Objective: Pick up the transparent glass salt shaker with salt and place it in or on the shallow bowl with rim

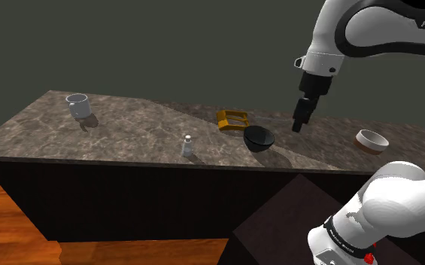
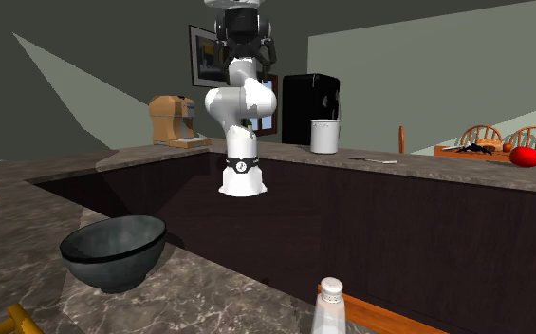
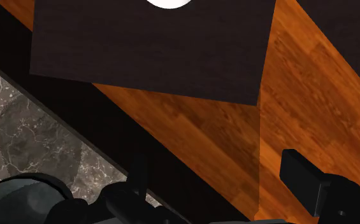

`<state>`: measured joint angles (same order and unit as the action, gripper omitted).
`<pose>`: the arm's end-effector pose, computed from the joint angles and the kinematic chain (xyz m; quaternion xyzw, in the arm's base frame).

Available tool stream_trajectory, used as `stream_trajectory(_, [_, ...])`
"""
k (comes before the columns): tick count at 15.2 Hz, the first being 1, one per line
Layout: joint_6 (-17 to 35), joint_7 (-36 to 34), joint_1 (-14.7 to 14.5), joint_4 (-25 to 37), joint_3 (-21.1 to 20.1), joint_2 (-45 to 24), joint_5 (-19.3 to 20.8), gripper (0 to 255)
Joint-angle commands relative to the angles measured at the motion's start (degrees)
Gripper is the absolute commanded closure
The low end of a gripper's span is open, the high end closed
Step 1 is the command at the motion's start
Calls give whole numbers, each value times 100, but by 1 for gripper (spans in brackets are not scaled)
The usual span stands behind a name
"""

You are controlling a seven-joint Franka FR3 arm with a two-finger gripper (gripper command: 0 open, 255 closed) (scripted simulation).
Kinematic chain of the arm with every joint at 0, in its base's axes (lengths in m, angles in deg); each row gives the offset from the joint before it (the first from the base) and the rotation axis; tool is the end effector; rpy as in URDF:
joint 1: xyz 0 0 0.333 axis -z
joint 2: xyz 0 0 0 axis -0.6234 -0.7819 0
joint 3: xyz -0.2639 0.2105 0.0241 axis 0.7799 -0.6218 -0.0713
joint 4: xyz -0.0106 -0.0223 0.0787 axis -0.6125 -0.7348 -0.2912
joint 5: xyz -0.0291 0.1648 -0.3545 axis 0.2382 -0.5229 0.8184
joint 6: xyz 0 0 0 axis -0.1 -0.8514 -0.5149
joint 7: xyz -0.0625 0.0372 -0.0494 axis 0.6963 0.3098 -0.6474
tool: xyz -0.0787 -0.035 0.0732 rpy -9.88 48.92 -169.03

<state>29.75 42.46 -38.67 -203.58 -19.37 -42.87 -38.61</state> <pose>0.2876 0.0264 0.5428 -0.9923 -0.0862 0.0802 0.0377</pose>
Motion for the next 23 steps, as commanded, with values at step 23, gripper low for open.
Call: stream_trajectory(23, [3440,-21,-233,1618,-644,-4482,659,0])
